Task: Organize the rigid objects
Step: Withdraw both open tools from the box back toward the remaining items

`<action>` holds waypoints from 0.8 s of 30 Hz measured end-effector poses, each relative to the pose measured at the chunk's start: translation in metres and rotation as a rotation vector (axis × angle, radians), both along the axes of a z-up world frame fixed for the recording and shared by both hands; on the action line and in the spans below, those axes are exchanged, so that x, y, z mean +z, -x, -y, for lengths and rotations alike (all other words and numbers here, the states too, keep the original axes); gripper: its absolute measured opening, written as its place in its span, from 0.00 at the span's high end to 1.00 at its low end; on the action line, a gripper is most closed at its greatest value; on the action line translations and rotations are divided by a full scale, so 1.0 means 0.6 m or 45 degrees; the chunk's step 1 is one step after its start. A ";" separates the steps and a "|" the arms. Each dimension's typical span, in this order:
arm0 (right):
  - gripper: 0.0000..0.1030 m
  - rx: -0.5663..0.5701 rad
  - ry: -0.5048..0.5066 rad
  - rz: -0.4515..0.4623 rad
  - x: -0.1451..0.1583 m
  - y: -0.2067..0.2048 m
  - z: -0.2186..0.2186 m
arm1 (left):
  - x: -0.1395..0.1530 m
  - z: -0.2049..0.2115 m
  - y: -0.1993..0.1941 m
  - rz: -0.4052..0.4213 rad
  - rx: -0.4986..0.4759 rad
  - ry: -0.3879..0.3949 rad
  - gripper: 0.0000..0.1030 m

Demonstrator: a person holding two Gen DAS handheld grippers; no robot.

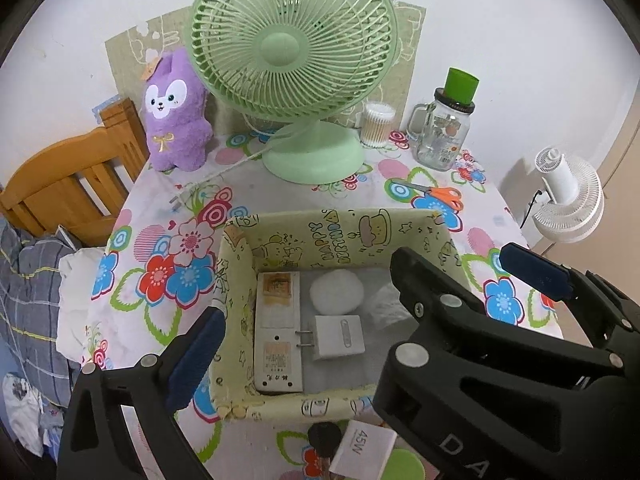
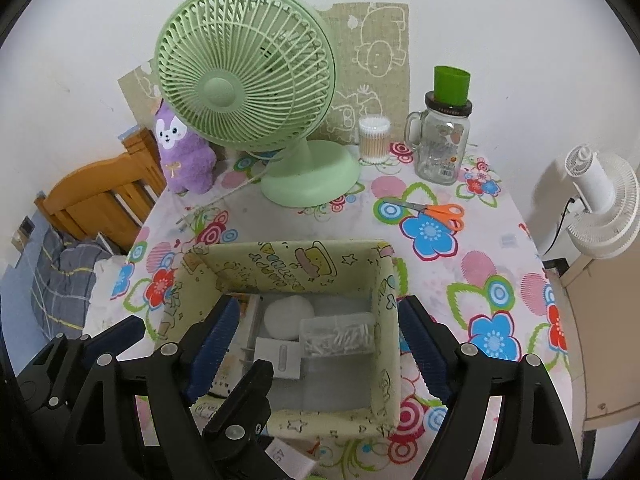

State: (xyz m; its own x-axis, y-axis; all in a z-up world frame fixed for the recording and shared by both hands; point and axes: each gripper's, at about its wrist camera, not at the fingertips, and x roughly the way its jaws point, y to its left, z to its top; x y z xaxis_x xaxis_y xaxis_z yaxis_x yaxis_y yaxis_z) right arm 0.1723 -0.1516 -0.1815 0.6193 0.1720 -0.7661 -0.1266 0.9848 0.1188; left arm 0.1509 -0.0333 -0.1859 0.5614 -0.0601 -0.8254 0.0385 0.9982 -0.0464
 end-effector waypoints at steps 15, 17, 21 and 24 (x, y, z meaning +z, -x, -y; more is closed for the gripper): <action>0.18 -0.023 0.014 0.031 0.047 0.069 0.014 | 0.046 0.015 0.062 0.045 -0.035 -0.009 0.01; 0.18 -0.028 0.014 0.034 0.052 0.079 0.016 | 0.051 0.017 0.072 0.050 -0.041 -0.012 0.00; 0.17 -0.035 0.016 0.039 0.060 0.098 0.020 | 0.060 0.021 0.089 0.056 -0.054 -0.016 0.00; 0.17 -0.039 0.023 0.037 0.066 0.110 0.021 | 0.065 0.023 0.100 0.059 -0.067 -0.017 0.00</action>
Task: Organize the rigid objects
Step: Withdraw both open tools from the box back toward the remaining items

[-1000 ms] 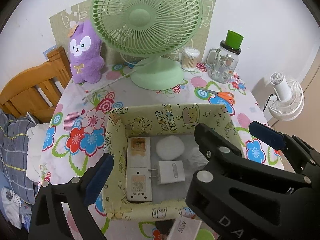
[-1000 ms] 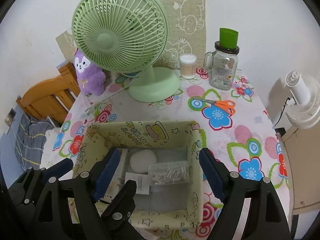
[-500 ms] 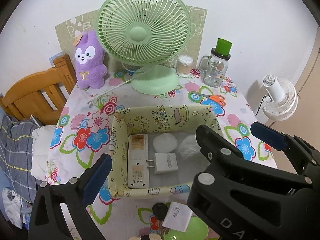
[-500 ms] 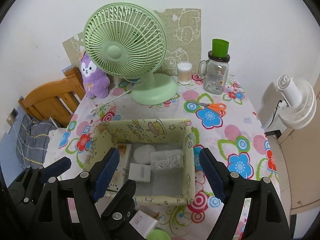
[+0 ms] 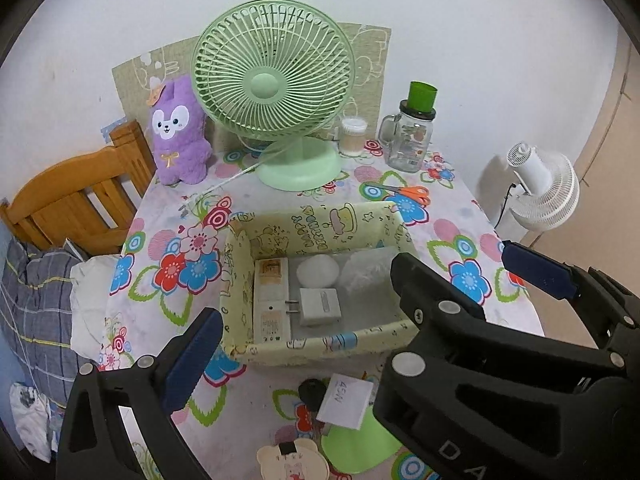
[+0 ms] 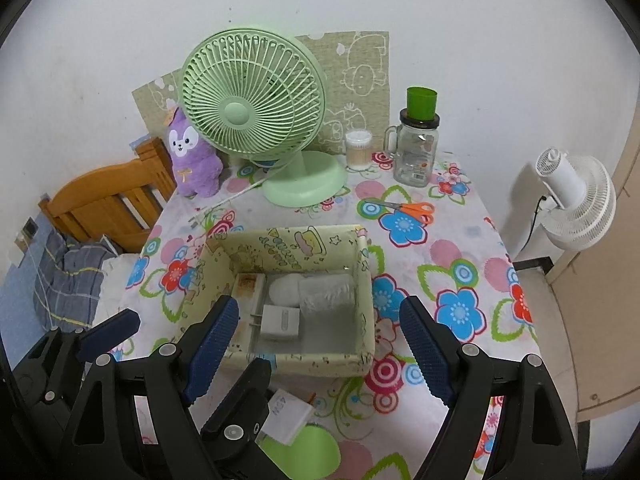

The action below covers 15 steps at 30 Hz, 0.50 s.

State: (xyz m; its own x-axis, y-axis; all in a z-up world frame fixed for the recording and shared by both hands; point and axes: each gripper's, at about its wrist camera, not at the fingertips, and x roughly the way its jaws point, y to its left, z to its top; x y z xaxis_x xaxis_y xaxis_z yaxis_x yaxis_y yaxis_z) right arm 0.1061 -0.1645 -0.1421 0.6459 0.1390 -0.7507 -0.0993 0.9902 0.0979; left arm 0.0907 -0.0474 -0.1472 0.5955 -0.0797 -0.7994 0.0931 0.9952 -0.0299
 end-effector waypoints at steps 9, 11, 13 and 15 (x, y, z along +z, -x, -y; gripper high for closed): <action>0.17 -0.005 0.014 0.009 0.016 0.037 0.004 | 0.018 0.009 0.036 0.016 -0.024 -0.008 0.00; 0.16 -0.008 0.018 0.012 0.019 0.045 0.004 | 0.021 0.010 0.042 0.021 -0.027 -0.012 0.00; 0.15 -0.014 0.018 0.015 0.021 0.052 0.005 | 0.024 0.011 0.049 0.026 -0.031 -0.017 0.00; 0.15 -0.016 0.019 0.015 0.022 0.058 0.006 | 0.026 0.013 0.056 0.029 -0.038 -0.026 0.00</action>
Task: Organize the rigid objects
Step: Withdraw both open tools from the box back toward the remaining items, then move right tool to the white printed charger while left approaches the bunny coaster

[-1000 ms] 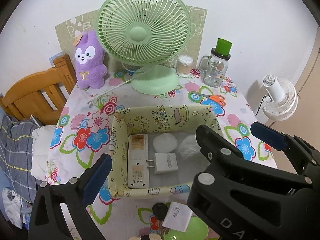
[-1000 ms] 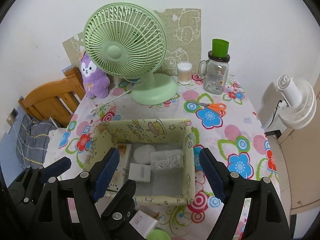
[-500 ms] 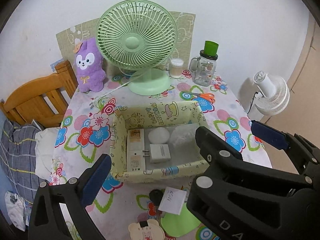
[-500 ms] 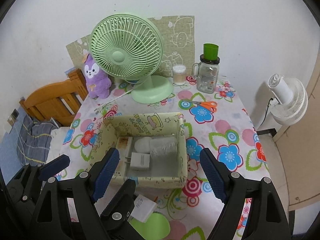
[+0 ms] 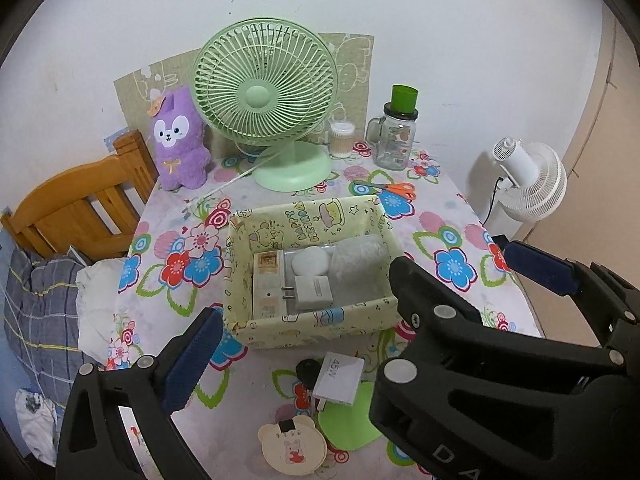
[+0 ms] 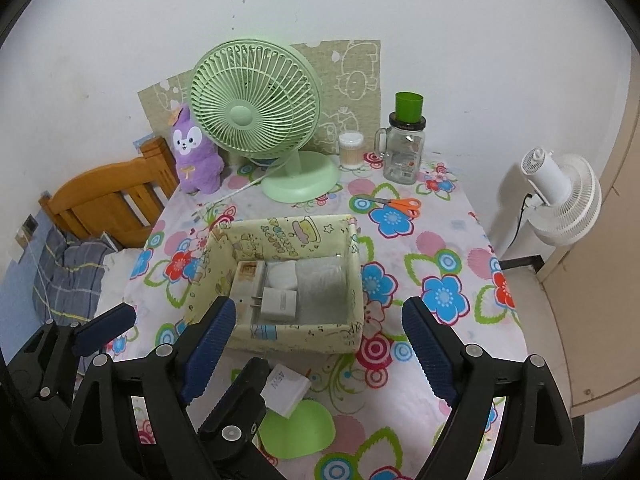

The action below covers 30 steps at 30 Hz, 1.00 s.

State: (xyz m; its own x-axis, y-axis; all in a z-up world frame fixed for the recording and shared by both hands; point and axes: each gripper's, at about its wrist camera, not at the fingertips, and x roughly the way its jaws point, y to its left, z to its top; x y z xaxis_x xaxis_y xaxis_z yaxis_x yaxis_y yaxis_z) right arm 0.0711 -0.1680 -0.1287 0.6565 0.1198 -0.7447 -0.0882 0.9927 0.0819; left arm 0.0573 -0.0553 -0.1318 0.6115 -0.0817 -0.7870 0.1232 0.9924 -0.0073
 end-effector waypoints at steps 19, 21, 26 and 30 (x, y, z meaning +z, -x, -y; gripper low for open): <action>0.14 -0.003 0.063 -0.047 -0.032 0.040 -0.009 | -0.031 -0.003 0.038 -0.043 -0.023 -0.045 0.00; 0.14 -0.005 0.072 -0.053 -0.037 0.039 -0.010 | -0.038 -0.001 0.038 -0.051 -0.030 -0.054 0.00; 0.14 -0.007 0.093 -0.085 -0.058 0.037 -0.013 | -0.056 -0.005 0.037 -0.081 -0.046 -0.052 0.00; 0.14 -0.010 0.104 -0.109 -0.076 0.035 -0.014 | -0.073 -0.008 0.035 -0.106 -0.058 -0.049 0.00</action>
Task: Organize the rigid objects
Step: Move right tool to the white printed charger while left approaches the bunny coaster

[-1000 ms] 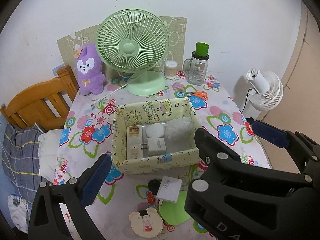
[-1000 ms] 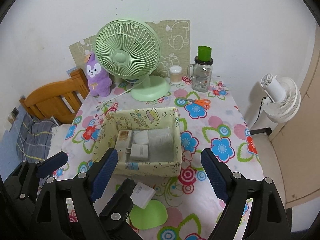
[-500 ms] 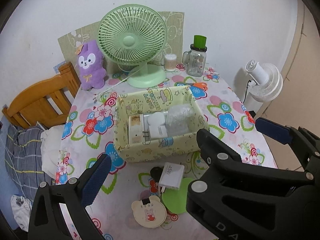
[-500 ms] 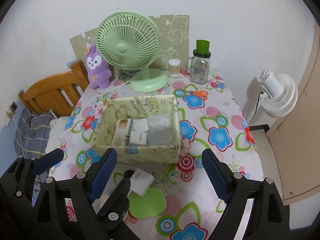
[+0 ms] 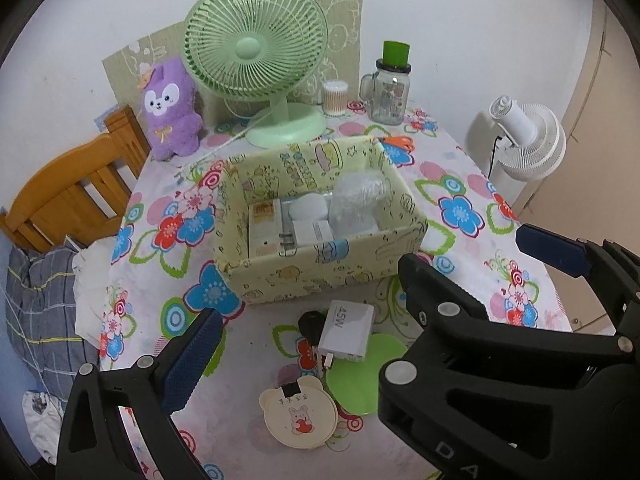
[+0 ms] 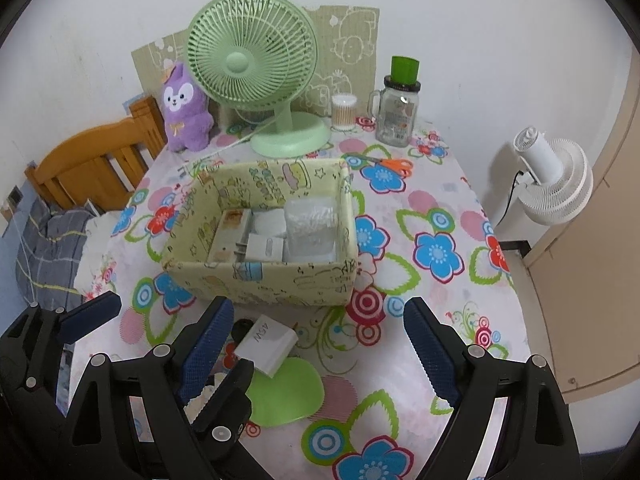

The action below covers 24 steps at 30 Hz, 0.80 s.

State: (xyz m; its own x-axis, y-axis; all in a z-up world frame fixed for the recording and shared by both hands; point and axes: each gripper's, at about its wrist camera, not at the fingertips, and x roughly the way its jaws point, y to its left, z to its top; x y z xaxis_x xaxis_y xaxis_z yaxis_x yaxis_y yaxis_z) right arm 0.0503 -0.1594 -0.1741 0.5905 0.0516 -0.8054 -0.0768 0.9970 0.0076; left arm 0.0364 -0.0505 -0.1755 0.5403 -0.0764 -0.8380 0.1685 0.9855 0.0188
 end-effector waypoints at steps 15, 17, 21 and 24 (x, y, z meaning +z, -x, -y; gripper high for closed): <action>0.14 0.025 0.045 -0.077 -0.080 -0.010 -0.013 | -0.074 -0.007 -0.003 -0.048 -0.020 -0.088 0.00; 0.14 0.030 0.049 -0.089 -0.091 -0.010 -0.014 | -0.085 -0.008 -0.001 -0.053 -0.020 -0.085 0.00; 0.14 0.039 0.056 -0.091 -0.108 -0.006 -0.017 | -0.103 -0.009 0.004 -0.049 -0.025 -0.086 0.00; 0.14 0.047 0.059 -0.102 -0.123 -0.002 -0.019 | -0.116 -0.011 0.008 -0.060 -0.020 -0.081 0.00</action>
State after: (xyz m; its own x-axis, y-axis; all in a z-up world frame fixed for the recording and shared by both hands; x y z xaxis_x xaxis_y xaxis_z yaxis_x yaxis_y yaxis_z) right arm 0.0517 -0.1477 -0.2480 0.5227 0.0335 -0.8519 -0.1144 0.9929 -0.0312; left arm 0.0316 -0.0439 -0.2452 0.4996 -0.0302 -0.8657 0.1862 0.9798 0.0733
